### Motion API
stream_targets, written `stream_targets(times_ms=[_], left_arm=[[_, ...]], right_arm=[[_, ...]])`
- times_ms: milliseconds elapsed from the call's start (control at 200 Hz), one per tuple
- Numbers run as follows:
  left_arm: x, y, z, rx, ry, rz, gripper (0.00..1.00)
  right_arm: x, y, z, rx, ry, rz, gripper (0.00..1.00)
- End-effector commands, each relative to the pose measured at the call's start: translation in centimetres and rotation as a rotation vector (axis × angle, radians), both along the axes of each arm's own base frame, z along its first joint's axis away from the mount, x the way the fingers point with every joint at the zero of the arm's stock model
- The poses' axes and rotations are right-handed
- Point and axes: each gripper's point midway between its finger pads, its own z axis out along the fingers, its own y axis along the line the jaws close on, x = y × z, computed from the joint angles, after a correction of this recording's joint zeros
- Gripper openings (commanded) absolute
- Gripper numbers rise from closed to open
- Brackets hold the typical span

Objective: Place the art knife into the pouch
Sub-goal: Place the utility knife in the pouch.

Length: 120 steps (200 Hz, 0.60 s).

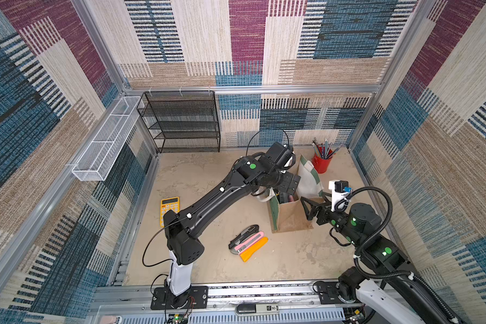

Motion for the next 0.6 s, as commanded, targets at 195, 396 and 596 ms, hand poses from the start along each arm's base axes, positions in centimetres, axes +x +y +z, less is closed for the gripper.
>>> stream_targets(times_ms=[195, 396, 596], left_arm=[[0.4, 4.9, 3.1, 0.034, -0.152, 0.066, 0.99], [-0.4, 9.3, 2.7, -0.013, -0.163, 0.146, 0.99], [-1.5, 15.5, 0.6, -0.064, -0.121, 0.271, 0.99]], right_arm=[[0.8, 1.0, 1.3, 0.022, 0.078, 0.013, 1.00], [1.4, 1.9, 2.2, 0.025, 0.103, 0.035, 1.00], [1.5, 4.2, 4.8, 0.083, 0.082, 0.145, 0.99]])
